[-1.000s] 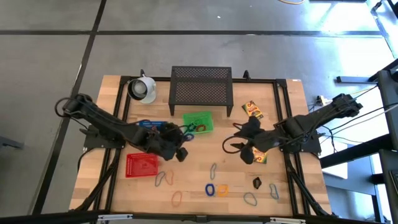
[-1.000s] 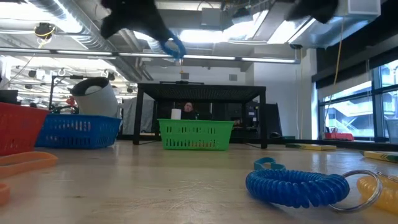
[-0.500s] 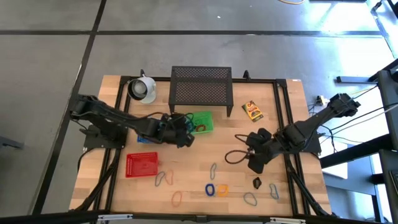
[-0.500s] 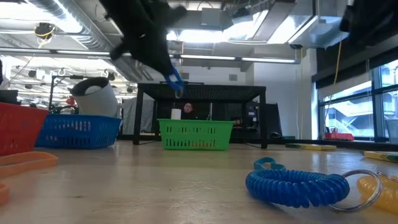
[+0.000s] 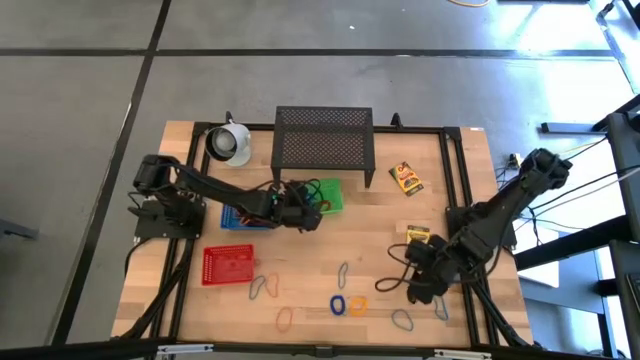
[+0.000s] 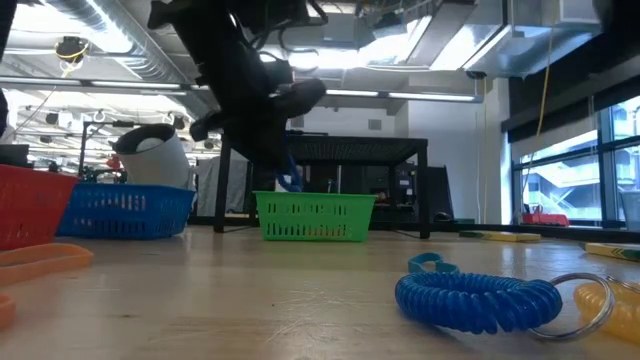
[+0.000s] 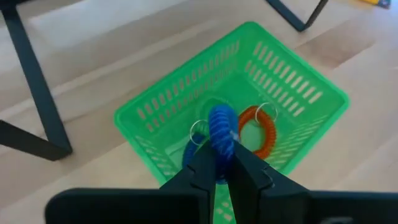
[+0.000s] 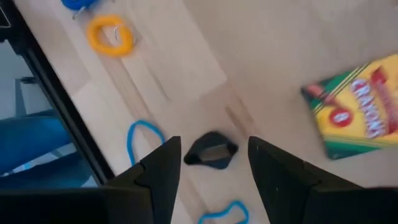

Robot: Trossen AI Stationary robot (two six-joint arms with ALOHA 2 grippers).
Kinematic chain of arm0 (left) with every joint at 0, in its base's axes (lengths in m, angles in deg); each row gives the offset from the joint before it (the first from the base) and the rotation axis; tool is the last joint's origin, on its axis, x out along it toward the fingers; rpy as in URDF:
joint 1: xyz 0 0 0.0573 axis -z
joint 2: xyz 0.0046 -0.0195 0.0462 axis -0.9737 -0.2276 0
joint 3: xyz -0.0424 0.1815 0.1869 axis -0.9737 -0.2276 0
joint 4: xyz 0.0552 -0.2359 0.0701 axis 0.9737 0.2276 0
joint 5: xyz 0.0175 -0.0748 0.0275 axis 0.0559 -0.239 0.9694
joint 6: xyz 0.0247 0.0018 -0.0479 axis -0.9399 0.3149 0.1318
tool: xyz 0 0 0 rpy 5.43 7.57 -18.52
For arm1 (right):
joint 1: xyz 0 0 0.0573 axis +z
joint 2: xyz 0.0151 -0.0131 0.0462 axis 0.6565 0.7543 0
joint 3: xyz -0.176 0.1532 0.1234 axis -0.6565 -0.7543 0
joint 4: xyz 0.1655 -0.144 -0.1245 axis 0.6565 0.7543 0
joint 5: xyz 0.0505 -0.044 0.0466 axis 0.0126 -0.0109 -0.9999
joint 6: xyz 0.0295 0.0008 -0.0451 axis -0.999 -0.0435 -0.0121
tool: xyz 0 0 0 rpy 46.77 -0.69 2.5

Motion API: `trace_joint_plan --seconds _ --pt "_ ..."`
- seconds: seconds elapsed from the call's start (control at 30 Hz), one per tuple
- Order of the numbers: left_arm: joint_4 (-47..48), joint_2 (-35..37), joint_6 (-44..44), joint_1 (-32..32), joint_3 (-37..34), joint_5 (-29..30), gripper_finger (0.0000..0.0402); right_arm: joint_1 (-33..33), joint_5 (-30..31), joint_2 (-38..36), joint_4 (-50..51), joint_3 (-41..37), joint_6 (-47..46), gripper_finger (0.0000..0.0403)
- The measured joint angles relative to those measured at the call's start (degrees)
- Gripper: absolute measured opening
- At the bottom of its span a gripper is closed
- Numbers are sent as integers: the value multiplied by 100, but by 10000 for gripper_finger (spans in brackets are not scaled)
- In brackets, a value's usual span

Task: Pick & Place Office Desk Supplies
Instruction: Put the bottom right blue spring keychain into the green bin, then put the black rubber band into the blue bin

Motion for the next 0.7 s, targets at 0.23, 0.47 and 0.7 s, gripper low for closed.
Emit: trace_joint_plan --seconds 0.23,0.47,0.7 --pt "-173 -163 13 -23 0 14 62 488 -5 423 -527 -37 -288 190" --pt "-212 -163 13 -23 0 -53 125 737 -403 860 -507 -42 -316 190" --pt "-445 233 7 10 0 -130 166 759 -572 1083 -443 -42 -839 190"
